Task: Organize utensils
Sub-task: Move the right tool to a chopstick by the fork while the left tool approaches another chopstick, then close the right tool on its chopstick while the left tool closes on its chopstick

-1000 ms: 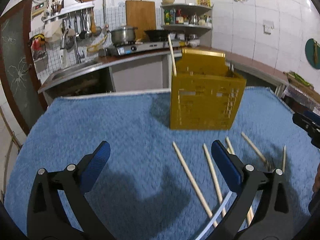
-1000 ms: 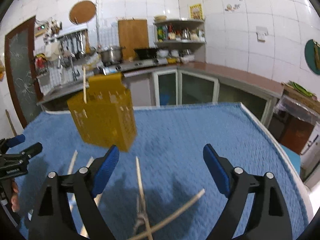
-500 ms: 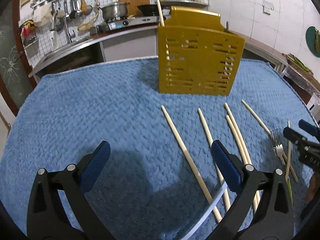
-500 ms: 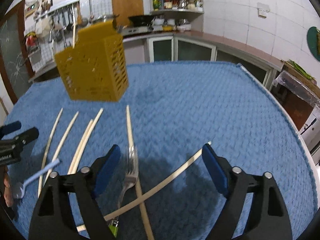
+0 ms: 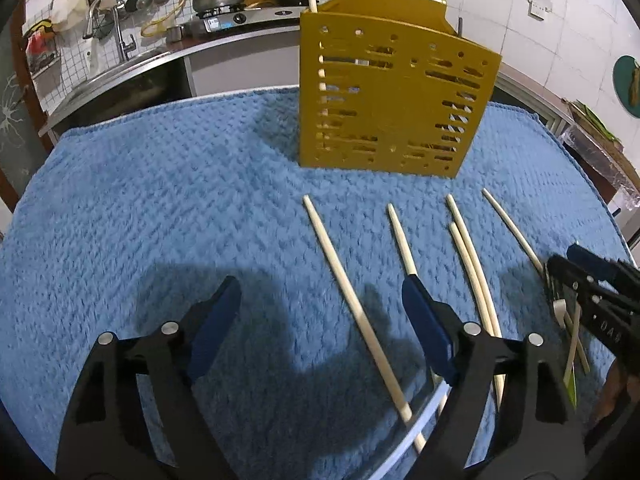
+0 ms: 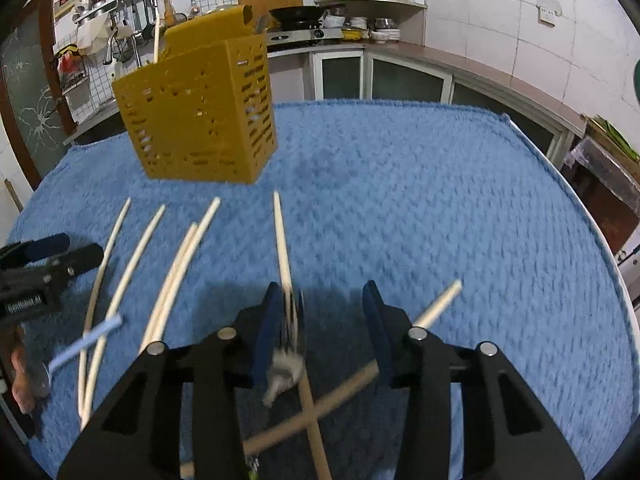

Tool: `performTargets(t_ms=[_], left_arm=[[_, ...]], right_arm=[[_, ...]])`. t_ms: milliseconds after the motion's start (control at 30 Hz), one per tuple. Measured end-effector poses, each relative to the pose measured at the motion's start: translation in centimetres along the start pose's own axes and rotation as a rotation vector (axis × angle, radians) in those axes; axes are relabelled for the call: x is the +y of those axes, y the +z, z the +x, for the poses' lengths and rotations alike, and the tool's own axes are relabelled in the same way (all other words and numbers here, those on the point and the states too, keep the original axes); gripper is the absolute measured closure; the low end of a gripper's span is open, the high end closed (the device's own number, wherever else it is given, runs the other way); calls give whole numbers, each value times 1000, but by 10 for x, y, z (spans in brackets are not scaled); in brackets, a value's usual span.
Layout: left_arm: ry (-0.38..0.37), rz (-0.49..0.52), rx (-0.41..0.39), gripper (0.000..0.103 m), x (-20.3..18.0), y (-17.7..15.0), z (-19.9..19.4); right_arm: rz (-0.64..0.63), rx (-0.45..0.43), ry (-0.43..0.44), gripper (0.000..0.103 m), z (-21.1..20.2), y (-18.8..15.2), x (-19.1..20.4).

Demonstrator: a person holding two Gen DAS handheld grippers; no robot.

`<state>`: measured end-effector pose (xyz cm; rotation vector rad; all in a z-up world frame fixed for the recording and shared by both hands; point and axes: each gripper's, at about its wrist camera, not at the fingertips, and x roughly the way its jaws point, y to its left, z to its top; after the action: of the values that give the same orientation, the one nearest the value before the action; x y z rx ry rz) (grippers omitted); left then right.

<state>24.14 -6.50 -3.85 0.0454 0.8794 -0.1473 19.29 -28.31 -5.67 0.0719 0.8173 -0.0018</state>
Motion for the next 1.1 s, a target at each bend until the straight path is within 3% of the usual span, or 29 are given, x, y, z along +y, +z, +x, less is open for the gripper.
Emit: performTargets(t_ms=[267,367,500,567,600,733,1100], left_arm=[[-6,-31,73,45,-1,11,22],[-1,-28,89,51,-2,14,30],[14,-13,86,58,-4,17,34],[17,-12,87,67,-4,20,36],[18,-11,88,76,-5,22,37],[13,-10,88,92,-5,27,39],[-12,-22,42,96,-4,33,31]], right_arm=[[-12,33,19,61,32,30,14],[-40,69,10,71,48,37,21],[-55,74,10,75,55,41,23],[-53,77,20,81,56,42,23],[-50,76,24,83,57,42,23],[-50,70,31,94,56,41,25],[11,38,57,97,46,46,12]])
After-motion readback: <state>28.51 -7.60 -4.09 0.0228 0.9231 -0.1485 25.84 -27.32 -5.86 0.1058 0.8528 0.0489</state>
